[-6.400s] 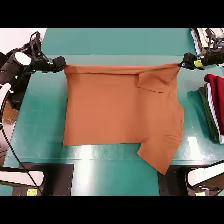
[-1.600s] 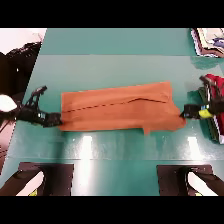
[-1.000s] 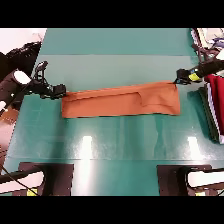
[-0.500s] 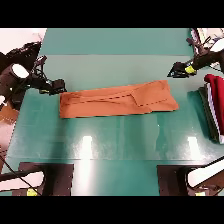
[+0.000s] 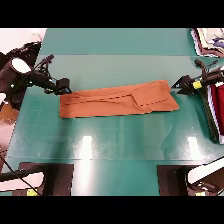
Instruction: Fold the shirts.
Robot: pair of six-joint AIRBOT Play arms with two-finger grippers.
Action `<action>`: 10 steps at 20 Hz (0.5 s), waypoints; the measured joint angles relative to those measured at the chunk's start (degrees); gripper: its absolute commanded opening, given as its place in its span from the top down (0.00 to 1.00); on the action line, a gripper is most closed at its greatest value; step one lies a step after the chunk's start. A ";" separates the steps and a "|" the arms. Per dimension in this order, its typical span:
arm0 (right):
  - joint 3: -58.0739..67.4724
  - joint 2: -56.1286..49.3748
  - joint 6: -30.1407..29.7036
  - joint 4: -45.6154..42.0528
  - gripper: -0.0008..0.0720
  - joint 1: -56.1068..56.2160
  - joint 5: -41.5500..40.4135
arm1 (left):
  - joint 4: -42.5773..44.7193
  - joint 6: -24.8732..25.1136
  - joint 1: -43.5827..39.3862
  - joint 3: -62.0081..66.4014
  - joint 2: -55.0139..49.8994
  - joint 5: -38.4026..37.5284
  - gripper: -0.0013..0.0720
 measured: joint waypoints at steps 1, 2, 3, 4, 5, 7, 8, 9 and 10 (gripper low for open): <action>-0.63 -0.79 -0.70 0.81 0.08 -0.22 0.09 | -0.09 0.02 -1.29 0.02 0.00 0.26 0.95; -1.16 -1.64 -1.46 1.92 0.08 -0.17 0.55 | -0.48 0.02 -2.54 0.04 -0.02 0.72 0.95; -1.49 -2.36 -2.10 2.75 0.08 0.02 0.85 | -0.66 0.04 -3.76 0.04 0.00 1.25 0.95; -1.68 -3.02 -2.60 4.17 0.08 0.39 1.16 | -0.74 0.04 -4.90 0.04 0.00 1.75 0.95; -1.86 -3.69 -3.06 5.38 0.11 1.03 1.49 | -0.76 0.02 -5.88 0.04 0.00 2.25 0.95; -2.10 -4.76 -3.89 6.08 0.37 2.49 1.92 | -0.92 -0.11 -7.80 0.04 0.00 2.73 0.95; -2.16 -5.16 -4.46 6.08 0.53 3.28 1.88 | -0.98 -0.13 -8.68 0.04 -0.04 3.04 0.95; -2.25 -5.44 -5.16 5.79 0.70 4.15 1.70 | -1.01 -0.26 -9.42 0.04 -0.17 3.50 0.95; -2.29 -5.60 -5.79 5.64 0.81 4.90 1.46 | -1.01 -0.33 -10.27 0.07 -0.35 3.98 0.95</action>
